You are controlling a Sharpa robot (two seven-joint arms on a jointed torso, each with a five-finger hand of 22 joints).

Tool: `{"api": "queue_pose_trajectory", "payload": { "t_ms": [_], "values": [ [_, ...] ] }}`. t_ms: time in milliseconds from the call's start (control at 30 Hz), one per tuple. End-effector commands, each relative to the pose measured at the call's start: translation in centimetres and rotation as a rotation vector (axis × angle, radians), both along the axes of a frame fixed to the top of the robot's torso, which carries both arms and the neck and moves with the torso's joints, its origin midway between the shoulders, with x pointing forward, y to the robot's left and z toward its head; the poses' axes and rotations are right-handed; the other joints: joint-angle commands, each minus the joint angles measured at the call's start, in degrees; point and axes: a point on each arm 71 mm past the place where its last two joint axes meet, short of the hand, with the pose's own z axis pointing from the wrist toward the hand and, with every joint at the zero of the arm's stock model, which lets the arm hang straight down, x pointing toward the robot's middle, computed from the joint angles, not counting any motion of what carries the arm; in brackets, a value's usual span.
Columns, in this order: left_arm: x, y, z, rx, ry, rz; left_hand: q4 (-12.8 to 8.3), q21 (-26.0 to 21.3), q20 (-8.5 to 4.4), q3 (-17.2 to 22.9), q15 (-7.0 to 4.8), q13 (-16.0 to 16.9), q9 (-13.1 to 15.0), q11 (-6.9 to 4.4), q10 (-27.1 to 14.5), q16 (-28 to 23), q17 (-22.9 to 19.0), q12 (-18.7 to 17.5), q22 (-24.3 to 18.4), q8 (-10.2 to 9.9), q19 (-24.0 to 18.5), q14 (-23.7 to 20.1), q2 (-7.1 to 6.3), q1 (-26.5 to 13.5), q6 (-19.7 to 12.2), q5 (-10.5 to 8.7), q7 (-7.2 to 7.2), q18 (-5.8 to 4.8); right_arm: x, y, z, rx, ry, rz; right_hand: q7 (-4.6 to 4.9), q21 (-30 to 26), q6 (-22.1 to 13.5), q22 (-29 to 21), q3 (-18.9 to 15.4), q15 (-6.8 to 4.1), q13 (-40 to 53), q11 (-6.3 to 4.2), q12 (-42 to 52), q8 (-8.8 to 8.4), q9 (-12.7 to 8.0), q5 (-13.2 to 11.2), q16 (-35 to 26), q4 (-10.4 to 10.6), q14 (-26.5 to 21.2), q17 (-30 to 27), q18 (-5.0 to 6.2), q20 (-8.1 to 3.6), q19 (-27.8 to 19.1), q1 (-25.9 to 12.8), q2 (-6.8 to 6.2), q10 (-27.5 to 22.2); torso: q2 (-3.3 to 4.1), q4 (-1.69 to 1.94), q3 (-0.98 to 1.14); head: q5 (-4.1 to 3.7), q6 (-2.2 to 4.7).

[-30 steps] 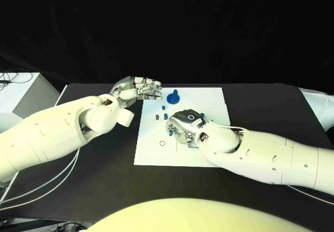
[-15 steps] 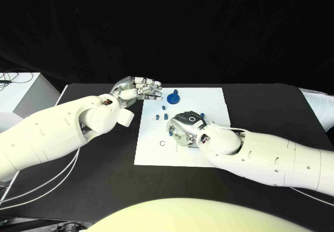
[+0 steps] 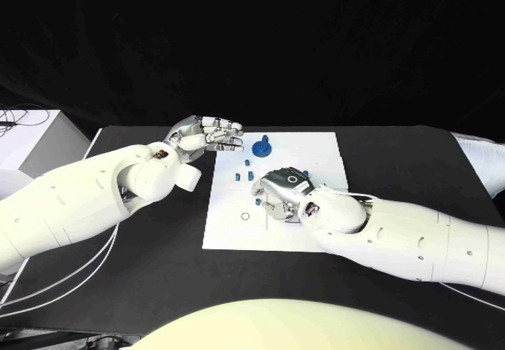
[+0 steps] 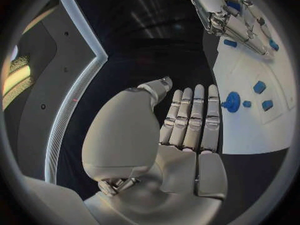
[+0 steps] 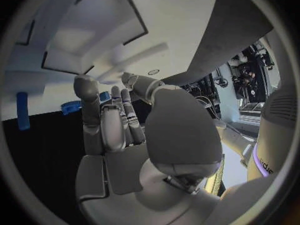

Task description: Assemble the parts on the task board

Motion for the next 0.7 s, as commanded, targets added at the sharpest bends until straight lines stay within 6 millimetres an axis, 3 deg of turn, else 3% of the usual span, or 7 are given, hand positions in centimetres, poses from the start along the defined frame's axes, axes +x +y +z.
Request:
{"api": "queue_pose_trajectory", "payload": {
  "t_ms": [33,233,300,400,533,700],
  "values": [
    [-0.1,-0.2,0.1,-0.013,0.002,-0.020,0.00,-0.20,0.09,-0.31,0.09,-0.02,-0.09,0.12,-0.30,0.23,0.05,0.19,-0.05,0.21,0.34,-0.09,0.07,0.64,0.31,-0.11,0.06,0.33,-0.1,-0.2,0.3,0.039,-0.019,-0.007,-0.31,-1.86,-0.99,-1.06,-1.28,0.50,-0.13,0.19,0.12,-0.72,-0.28,0.10,-0.90,0.02,0.46,-1.14,0.64,0.20,-1.00,1.00,0.20,-1.45,-0.02,0.00,-0.01,-0.27,0.00],
    [-0.1,-0.2,0.1,-0.013,0.002,-0.020,0.00,-0.20,0.09,-0.31,0.09,-0.02,-0.09,0.12,-0.30,0.23,0.05,0.19,-0.05,0.21,0.34,-0.09,0.07,0.64,0.31,-0.11,0.06,0.33,-0.1,-1.4,1.0,0.102,0.001,-0.035,-0.65,-1.81,-1.89,-0.90,-2.99,0.54,0.07,0.14,0.59,-1.45,-0.58,-0.33,-0.66,0.38,0.54,-0.94,0.63,0.34,-0.87,1.02,0.39,-1.27,-0.10,-0.02,-0.08,-0.70,0.00],
    [0.0,-0.2,0.1,-0.014,0.001,-0.019,0.01,-0.21,0.09,-0.34,0.10,-0.03,-0.10,0.14,-0.37,0.22,0.06,0.20,-0.10,0.21,0.35,-0.13,0.05,0.62,0.30,-0.12,0.07,0.33,0.3,-2.2,1.6,0.122,0.028,-0.056,-0.29,-1.34,-1.83,-0.57,-3.47,0.38,0.29,-0.09,1.14,-1.56,-0.62,-0.22,-0.25,0.82,0.78,-0.50,0.57,0.28,-0.50,0.70,0.52,-0.02,-0.14,-0.03,-0.09,-0.91,0.00],
    [0.0,-0.1,0.0,-0.015,-0.001,-0.016,0.03,-0.22,0.10,-0.40,0.11,-0.04,-0.12,0.15,-0.40,0.20,0.07,0.22,-0.15,0.18,0.35,-0.17,-0.02,0.58,0.25,-0.13,0.06,0.32,1.3,-3.8,2.8,0.132,0.079,-0.094,-0.16,-0.95,-1.81,-0.30,-4.04,0.23,0.47,-0.33,1.61,-1.68,-0.66,0.14,0.16,1.50,1.05,-0.05,0.47,0.19,-0.08,0.03,0.44,1.26,-0.16,-0.04,-0.07,-1.30,0.00],
    [0.1,-0.1,0.0,-0.018,-0.005,-0.014,0.05,-0.23,0.10,-0.44,0.12,-0.02,-0.13,0.13,-0.37,0.21,0.09,0.27,-0.19,0.15,0.37,-0.18,-0.04,0.56,0.20,-0.14,0.01,0.32,3.1,-6.3,4.2,0.113,0.130,-0.132,-0.03,0.11,-1.73,0.38,-4.55,-0.10,0.80,-0.79,2.47,-1.78,-0.65,0.96,0.70,2.58,1.40,0.54,0.23,-0.05,0.75,-1.05,0.26,3.71,-0.21,-0.19,-0.20,-1.74,0.00],
    [0.2,-0.2,-0.1,-0.022,-0.008,-0.012,0.07,-0.23,0.10,-0.45,0.10,0.01,-0.15,0.06,-0.24,0.23,0.13,0.39,-0.24,0.13,0.41,-0.16,-0.02,0.56,0.15,-0.12,-0.08,0.33,5.1,-9.8,5.6,0.048,0.163,-0.171,-0.13,3.28,-1.74,2.45,-4.78,-0.19,0.79,-0.89,2.42,-1.81,-0.63,0.94,1.49,2.78,1.74,1.67,-0.35,-0.12,1.96,-1.28,-0.04,3.89,-0.40,-0.33,-0.44,-2.37,0.60]
  ]
}}
